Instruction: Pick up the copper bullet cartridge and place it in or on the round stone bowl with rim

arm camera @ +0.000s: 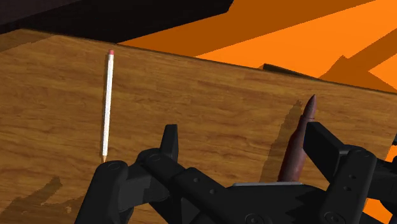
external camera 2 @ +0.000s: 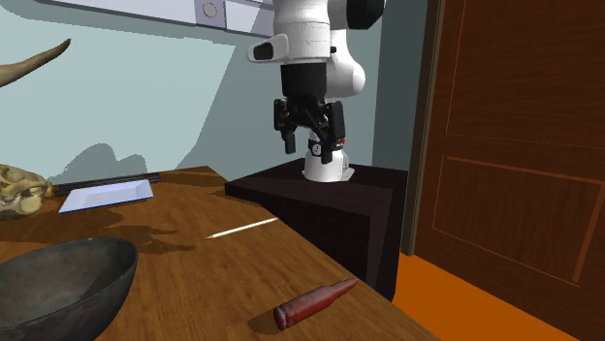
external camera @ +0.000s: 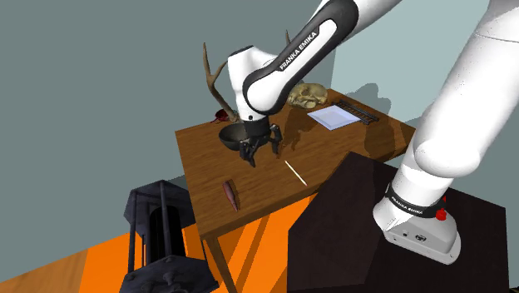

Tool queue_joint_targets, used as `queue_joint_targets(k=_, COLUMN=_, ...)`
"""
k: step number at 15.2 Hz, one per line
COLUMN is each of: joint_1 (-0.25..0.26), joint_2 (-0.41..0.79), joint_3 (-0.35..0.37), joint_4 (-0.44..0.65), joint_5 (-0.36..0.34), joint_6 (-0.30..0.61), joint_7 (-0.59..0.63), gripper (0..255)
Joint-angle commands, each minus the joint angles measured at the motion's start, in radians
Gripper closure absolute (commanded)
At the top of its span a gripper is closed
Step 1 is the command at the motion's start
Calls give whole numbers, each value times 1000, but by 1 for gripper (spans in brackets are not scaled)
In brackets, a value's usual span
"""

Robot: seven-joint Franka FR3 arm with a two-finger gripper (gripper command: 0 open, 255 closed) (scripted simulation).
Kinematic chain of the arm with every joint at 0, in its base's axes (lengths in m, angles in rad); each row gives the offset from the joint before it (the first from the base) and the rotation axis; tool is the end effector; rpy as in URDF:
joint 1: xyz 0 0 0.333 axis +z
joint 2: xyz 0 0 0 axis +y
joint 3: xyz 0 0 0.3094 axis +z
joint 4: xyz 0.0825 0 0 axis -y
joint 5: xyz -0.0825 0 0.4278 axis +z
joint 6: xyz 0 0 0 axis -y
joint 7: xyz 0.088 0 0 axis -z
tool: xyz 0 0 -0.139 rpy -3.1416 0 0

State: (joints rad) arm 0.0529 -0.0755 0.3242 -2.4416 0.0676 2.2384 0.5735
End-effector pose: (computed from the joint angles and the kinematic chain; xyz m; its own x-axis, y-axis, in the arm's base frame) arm 0.4520 0.1804 0.2491 0.9622 -0.2430 -0.1227 -0.2383 -0.9698 0.0518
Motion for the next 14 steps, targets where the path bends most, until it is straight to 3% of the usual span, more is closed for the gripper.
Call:
queue_joint_targets(k=1, joint_1=5, joint_2=89, joint_3=13, joint_4=44, joint_5=-26, joint_6=47, joint_7=52, gripper=0)
queue_joint_targets(k=7, joint_1=43, joint_2=340, joint_3=6, joint_4=183, joint_5=-120, joint_6=156, joint_7=194, gripper=0)
queue_joint_targets(k=14, joint_1=123, joint_2=620, joint_3=-45, joint_4=406, joint_5=-199, joint_6=219, joint_7=316, gripper=0)
